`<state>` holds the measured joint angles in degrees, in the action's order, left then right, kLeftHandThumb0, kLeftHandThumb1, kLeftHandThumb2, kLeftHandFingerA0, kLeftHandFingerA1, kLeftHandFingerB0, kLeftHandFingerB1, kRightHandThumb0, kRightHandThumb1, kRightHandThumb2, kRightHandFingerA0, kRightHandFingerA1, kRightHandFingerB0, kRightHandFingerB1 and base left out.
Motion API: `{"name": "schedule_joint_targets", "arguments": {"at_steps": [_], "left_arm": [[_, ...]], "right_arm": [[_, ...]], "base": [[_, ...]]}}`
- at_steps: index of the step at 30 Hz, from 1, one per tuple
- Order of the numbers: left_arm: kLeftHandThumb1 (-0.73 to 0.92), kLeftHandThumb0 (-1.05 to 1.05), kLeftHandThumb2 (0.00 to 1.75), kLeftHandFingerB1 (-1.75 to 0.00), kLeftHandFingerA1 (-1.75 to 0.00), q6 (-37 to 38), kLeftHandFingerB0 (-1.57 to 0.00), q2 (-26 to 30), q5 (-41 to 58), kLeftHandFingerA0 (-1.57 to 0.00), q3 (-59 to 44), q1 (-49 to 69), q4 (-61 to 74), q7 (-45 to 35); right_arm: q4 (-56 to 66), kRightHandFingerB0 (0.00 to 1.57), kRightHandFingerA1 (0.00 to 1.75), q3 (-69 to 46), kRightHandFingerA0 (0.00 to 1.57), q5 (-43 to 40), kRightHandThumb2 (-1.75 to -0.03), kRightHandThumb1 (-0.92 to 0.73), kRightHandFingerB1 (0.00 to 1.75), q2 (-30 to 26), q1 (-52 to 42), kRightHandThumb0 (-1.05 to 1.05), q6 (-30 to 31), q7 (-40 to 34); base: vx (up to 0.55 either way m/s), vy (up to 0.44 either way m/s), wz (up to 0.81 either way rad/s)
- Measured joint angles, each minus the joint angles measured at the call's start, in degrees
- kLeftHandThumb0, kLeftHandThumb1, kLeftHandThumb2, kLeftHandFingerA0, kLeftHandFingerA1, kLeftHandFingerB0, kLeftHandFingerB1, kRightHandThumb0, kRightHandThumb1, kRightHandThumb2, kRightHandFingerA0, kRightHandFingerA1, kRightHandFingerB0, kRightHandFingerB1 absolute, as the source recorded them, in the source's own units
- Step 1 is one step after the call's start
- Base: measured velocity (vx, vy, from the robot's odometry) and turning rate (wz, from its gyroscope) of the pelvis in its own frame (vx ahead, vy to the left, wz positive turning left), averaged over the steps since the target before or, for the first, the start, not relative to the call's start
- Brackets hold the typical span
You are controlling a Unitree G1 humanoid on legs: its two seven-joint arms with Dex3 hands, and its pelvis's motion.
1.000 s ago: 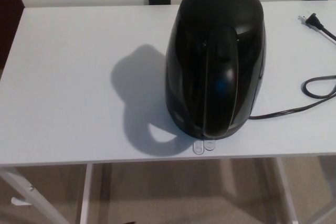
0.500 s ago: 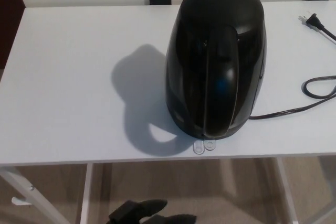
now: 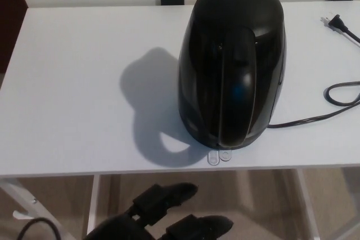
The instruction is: The robot walk towards a table in front and click the button on the base of the boilling pot using its left middle finger
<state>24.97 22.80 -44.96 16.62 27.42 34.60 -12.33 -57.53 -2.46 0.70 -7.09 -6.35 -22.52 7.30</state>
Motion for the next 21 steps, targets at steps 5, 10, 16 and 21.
{"name": "schedule_joint_targets", "arguments": {"at_steps": [5, 10, 16, 21], "left_arm": [[0.62, -0.86, 0.96, -0.39, -0.49, -0.01, -0.11, -0.02, -4.73, -0.33, 1.17, -3.46, -1.41, 0.76], [0.63, -0.86, 0.97, -0.39, -0.48, -0.13, -0.11, -0.26, -9.17, -0.31, 3.25, -7.66, -4.21, 1.02], [0.63, -0.85, 0.96, -0.38, -0.47, -1.4, -0.1, -1.15, -14.86, -0.31, 6.41, -11.93, -8.37, 1.3], [0.63, -0.85, 0.98, -0.36, -0.48, -3.23, -0.08, -2.53, -19.32, -0.3, 8.97, -14.82, -11.85, 1.55]], "right_arm": [[0.09, 0.2, 0.64, 0.0, 0.48, 0.0, -0.86, -0.4, 0.51, 0.0, 0.16, -0.11, 0.08, 0.02], [0.16, 0.32, 0.49, 0.0, 0.56, 0.01, -0.56, -0.57, 0.38, 0.0, 0.43, -0.15, 0.31, 0.01], [0.61, 0.3, 0.5, 0.07, 0.57, 0.07, -0.56, -0.57, 0.37, -0.02, 0.59, -0.14, 0.64, -0.01], [1.34, 0.19, 0.64, 0.46, 0.48, 0.45, -0.85, -0.4, 0.51, -0.24, 0.79, -0.13, 1.19, -0.02]], "base": [[0.0, 0.0, 0.0], [0.0, 0.0, 0.0], [0.0, 0.0, 0.0], [0.0, 0.0, 0.0]]}}
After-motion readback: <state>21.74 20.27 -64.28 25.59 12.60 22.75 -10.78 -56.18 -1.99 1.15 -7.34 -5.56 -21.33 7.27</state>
